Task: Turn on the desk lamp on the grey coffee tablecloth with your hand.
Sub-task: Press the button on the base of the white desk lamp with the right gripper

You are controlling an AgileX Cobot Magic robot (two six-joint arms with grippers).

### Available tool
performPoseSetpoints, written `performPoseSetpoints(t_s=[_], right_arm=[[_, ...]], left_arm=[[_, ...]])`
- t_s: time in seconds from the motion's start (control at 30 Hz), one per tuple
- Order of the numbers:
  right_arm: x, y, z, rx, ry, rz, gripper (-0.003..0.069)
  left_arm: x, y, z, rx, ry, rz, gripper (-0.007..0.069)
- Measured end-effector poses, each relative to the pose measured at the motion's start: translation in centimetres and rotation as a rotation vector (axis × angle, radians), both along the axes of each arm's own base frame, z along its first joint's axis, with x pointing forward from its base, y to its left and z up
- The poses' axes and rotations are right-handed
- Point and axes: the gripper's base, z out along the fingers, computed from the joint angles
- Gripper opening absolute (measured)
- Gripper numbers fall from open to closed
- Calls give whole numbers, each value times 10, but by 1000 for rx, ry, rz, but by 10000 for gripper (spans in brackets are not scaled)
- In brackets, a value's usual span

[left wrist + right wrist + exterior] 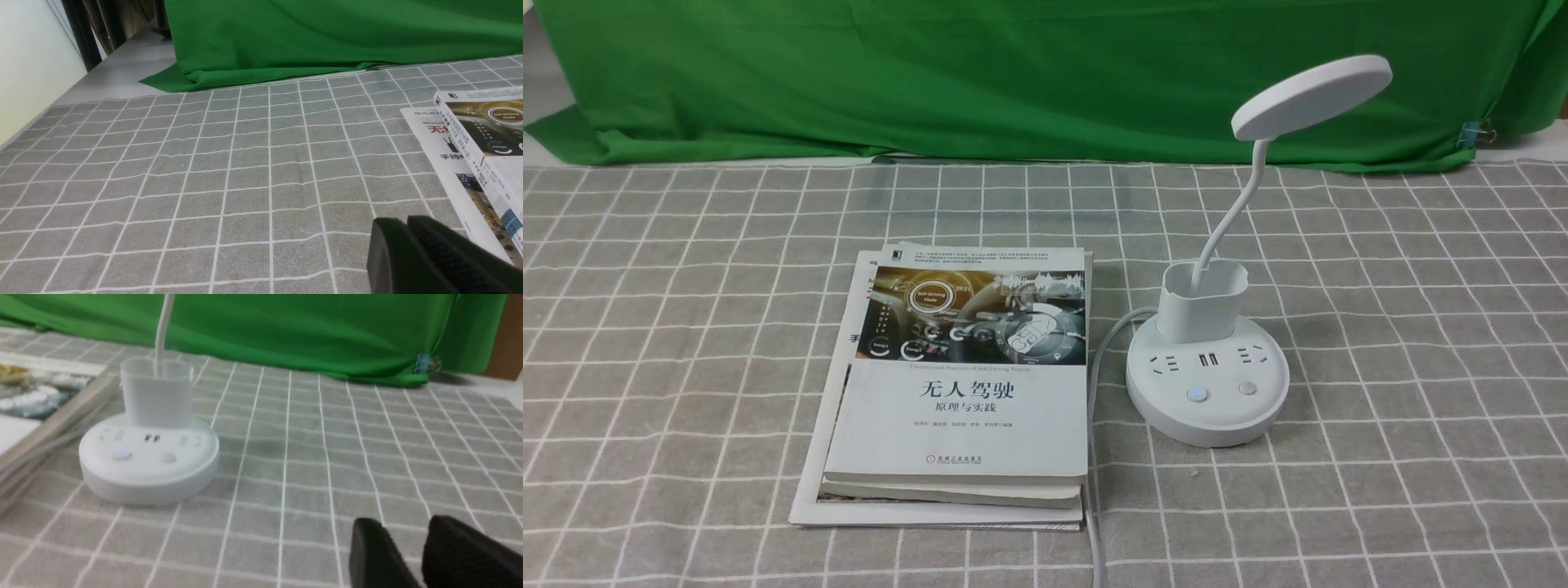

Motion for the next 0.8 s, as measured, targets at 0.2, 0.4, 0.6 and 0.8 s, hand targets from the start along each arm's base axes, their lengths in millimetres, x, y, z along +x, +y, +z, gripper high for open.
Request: performPoseSetpoints(t_s=[0.2,0.4,0.6,0.8], right_arm=[[1,-3,16,421,-139,-45,242],[0,-6,24,610,-212,-55,242],[2,-2,30,552,-113,-28,149],[29,14,83,283,174,76,36]], left_arm=[[0,0,0,-1,0,0,19],[0,0,0,-1,0,0,19],[0,0,0,-1,0,0,19],[0,0,0,-1,0,0,19]])
